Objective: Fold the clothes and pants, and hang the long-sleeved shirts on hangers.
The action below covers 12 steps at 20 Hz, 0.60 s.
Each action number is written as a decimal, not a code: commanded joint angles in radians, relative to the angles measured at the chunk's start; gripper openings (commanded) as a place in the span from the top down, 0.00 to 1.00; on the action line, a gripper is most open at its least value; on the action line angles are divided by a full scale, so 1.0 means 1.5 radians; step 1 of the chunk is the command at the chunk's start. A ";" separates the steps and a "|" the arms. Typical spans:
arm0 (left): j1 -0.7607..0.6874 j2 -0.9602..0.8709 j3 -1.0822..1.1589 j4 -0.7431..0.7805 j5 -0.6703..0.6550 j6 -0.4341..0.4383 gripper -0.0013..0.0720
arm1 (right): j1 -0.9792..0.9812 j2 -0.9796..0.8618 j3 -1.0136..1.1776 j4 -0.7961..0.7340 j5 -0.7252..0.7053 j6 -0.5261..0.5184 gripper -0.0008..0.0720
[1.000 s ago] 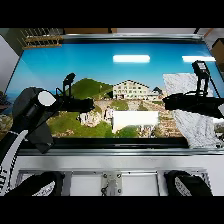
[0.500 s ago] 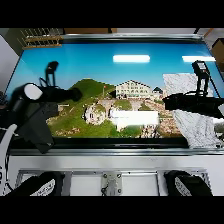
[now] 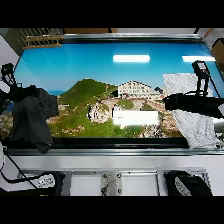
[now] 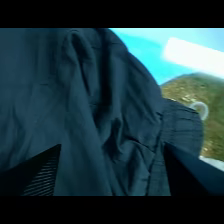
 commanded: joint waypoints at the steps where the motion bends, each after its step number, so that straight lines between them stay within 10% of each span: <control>1: 0.010 -0.099 0.033 0.013 0.051 0.001 0.01 | 0.001 -0.001 0.000 0.000 0.000 0.000 0.96; 6: -0.006 -0.194 0.105 0.010 0.016 0.001 0.02 | 0.001 -0.001 0.000 0.000 0.000 0.000 0.96; 7: -0.009 -0.203 0.115 0.009 -0.001 0.001 0.21 | 0.001 -0.001 0.000 0.000 0.000 0.000 0.96; 9: -0.017 -0.214 0.130 0.009 -0.042 -0.011 0.90 | 0.001 -0.001 0.000 0.000 0.000 0.000 0.96; 12: -0.053 -0.184 0.161 0.003 -0.114 -0.017 0.98 | 0.001 -0.001 0.000 0.000 0.000 0.000 0.96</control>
